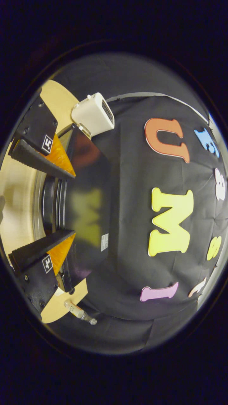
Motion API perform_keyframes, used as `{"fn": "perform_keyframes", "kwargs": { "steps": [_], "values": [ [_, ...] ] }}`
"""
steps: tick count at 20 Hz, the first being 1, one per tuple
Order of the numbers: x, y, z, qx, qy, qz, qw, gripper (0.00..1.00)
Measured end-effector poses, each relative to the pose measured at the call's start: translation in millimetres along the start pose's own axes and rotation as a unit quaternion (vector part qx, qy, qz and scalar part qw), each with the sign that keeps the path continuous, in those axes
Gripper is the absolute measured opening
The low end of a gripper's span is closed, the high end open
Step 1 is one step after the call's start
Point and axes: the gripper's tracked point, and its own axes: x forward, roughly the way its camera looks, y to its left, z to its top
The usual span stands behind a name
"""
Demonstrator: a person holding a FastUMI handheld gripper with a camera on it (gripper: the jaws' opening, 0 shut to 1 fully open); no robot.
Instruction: Open the toaster oven, put the food inside, and close the toaster oven door.
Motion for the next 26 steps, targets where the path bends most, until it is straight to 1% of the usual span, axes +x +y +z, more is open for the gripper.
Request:
{"fn": "perform_keyframes", "kwargs": {
  "steps": [2, 5, 11, 15, 19, 21, 24, 26],
  "values": [
    [-2.9, -0.5, -7.7, 0.016, 0.011, 0.0, 1.0, 1.0],
    [-11.0, 0.1, -8.6, 0.023, 0.007, -0.002, 1.0, 1.0],
    [-44.8, 1.8, -30.4, 0.024, 0.02, 0.001, 0.999, 1.0],
    [-75.1, 3.4, -62.8, 0.028, 0.046, 0.012, 0.998, 1.0],
    [-103.8, 4.9, -113.3, 0.012, 0.089, 0.022, 0.996, 1.0],
    [-109.4, 5.0, -130.2, 0.002, 0.096, 0.025, 0.995, 1.0],
    [-112.9, 4.3, -151.1, -0.024, 0.101, 0.019, 0.994, 1.0],
    [-110.7, 4.3, -161.3, -0.025, 0.107, 0.018, 0.994, 1.0]
  ]
}}
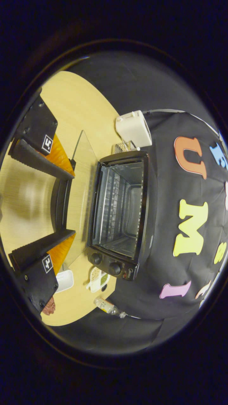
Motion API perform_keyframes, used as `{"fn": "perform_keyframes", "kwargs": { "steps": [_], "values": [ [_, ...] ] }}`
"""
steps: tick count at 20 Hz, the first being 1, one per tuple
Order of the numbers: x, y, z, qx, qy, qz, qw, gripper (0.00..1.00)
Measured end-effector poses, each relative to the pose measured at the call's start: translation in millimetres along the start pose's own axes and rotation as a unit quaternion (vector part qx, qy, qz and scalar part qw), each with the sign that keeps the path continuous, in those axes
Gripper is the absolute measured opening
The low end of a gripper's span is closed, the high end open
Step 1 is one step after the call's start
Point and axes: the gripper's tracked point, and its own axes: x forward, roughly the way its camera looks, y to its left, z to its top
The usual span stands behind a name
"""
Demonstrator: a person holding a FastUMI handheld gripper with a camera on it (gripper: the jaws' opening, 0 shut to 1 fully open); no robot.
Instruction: Open the toaster oven, put the food inside, and close the toaster oven door.
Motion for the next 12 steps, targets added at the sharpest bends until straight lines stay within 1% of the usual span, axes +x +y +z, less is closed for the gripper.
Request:
{"fn": "perform_keyframes", "kwargs": {
  "steps": [2, 4, 7, 12],
  "values": [
    [3.6, 1.9, -15.7, -0.002, 0.014, 0.001, 1.0, 1.0],
    [7.4, 3.6, -35.3, -0.002, 0.042, 0.003, 0.999, 1.0],
    [17.4, 6.5, -52.5, 0.008, 0.072, 0.006, 0.997, 1.0],
    [23.6, 7.5, -60.6, -0.002, 0.081, 0.008, 0.997, 1.0]
  ]
}}
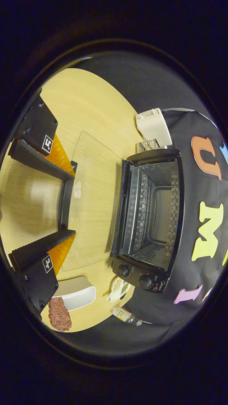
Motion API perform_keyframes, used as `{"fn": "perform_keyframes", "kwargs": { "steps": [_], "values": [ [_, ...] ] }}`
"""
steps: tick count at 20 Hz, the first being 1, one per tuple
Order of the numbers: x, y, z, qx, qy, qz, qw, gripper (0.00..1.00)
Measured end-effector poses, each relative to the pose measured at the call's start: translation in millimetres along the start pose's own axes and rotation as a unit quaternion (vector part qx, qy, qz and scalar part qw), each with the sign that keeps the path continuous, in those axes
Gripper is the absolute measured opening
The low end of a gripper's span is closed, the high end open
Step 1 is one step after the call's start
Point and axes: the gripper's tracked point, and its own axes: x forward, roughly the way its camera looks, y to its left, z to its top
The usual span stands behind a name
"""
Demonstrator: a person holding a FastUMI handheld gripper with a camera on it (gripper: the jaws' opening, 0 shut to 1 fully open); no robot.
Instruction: Open the toaster oven, put the food inside, and close the toaster oven door.
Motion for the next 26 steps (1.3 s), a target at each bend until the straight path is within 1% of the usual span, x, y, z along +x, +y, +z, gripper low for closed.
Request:
{"fn": "perform_keyframes", "kwargs": {
  "steps": [4, 7, 11, 14, 17, 21, 23, 26],
  "values": [
    [-0.2, 1.5, 0.8, -0.001, -0.002, 0.002, 1.0, 1.0],
    [-10.1, -1.9, 11.8, 0.001, -0.024, 0.011, 1.0, 1.0],
    [-37.9, -38.8, 29.0, 0.008, -0.062, -0.008, 0.998, 1.0],
    [-70.1, -82.3, 43.0, 0.0, -0.092, -0.031, 0.995, 1.0],
    [-100.9, -137.9, 55.7, -0.006, -0.115, -0.06, 0.992, 1.0],
    [-121.0, -216.5, 59.3, 0.002, -0.125, -0.084, 0.989, 1.0],
    [-116.8, -248.3, 49.5, 0.016, -0.106, -0.076, 0.991, 1.0],
    [-99.9, -280.8, 30.8, 0.036, -0.068, -0.038, 0.996, 1.0]
  ]
}}
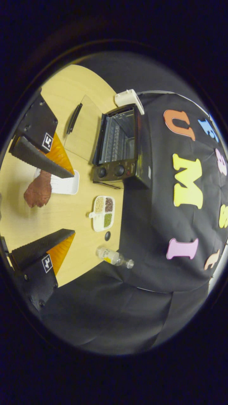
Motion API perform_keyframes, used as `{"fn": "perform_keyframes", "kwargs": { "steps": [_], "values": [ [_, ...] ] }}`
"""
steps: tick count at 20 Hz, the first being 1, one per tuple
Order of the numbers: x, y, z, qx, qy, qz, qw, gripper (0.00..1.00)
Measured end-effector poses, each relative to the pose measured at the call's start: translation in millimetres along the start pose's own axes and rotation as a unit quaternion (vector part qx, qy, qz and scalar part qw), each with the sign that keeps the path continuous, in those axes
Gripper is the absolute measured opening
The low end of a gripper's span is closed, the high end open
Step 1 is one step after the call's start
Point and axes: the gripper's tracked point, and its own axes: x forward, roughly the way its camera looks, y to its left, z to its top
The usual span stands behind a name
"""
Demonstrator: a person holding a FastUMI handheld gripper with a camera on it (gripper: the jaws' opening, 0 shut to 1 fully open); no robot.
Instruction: Open the toaster oven, put the food inside, and close the toaster oven door.
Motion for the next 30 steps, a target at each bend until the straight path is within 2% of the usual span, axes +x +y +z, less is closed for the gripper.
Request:
{"fn": "perform_keyframes", "kwargs": {
  "steps": [3, 5, 6, 9, 12, 14, 18, 22, 27, 30],
  "values": [
    [16.4, -9.3, -26.6, 0.027, 0.049, 0.065, 0.996, 1.0],
    [23.4, -4.9, -48.7, 0.056, 0.096, 0.118, 0.987, 0.92],
    [25.5, -1.4, -58.3, 0.081, 0.117, 0.142, 0.98, 0.86],
    [19.7, 19.4, -74.3, 0.167, 0.17, 0.217, 0.947, 0.71],
    [13.5, 31.1, -78.7, 0.236, 0.206, 0.265, 0.912, 0.44],
    [13.3, 31.7, -78.1, 0.26, 0.22, 0.27, 0.9, 0.26],
    [6.1, 25.8, -76.3, 0.261, 0.221, 0.272, 0.9, 0.17],
    [-17.1, 29.1, -55.4, 0.259, 0.19, 0.269, 0.908, 0.16],
    [-59.0, 60.6, -31.0, 0.275, 0.138, 0.26, 0.915, 0.16],
    [-85.0, 91.2, -29.4, 0.283, 0.111, 0.241, 0.922, 0.16]
  ]
}}
